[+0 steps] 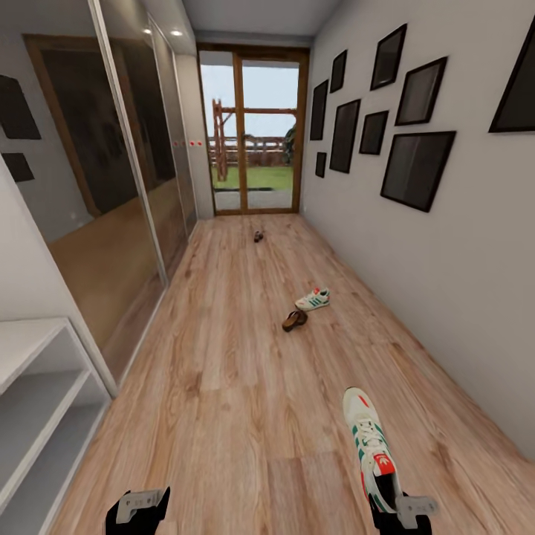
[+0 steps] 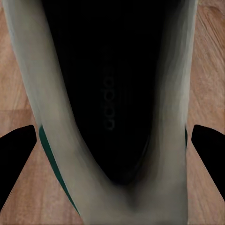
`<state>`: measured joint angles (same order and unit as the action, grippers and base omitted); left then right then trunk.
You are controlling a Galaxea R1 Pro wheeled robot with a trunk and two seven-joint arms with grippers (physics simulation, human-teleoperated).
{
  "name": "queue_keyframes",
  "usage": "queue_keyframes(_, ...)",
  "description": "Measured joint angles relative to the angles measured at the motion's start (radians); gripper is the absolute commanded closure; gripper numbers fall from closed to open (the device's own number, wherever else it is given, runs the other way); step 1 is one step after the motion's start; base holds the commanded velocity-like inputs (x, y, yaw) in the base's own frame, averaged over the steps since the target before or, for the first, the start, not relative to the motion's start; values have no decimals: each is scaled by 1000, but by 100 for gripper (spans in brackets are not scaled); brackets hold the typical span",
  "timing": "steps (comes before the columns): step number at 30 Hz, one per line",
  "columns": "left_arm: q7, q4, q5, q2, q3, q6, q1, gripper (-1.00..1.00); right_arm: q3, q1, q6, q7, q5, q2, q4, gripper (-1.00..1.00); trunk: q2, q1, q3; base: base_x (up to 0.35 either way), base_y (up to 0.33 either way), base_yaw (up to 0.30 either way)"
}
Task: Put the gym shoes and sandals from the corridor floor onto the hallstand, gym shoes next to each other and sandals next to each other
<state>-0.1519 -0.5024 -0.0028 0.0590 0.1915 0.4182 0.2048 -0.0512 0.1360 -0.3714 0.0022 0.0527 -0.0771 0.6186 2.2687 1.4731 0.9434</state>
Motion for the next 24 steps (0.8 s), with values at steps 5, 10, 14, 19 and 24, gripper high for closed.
queue_keyframes(5,0,0,0,0,0,0,0,-100,0,0,0,0,0,0,0,100,0,0,0,338,0,0)
queue_keyframes(10,0,0,0,0,0,0,0,-100,0,0,0,1,0,0,0,100,0,0,0,338,0,-56)
queue_keyframes(14,0,0,0,0,0,0,0,-100,0,0,0,1,0,0,0,100,0,0,0,338,0,-166)
queue_keyframes(19,0,0,0,0,0,0,0,-100,0,0,0,1,0,0,0,100,0,0,0,338,0,-234)
queue_keyframes(24,0,0,0,0,0,0,0,-100,0,0,0,1,0,0,0,100,0,0,0,338,0,-243)
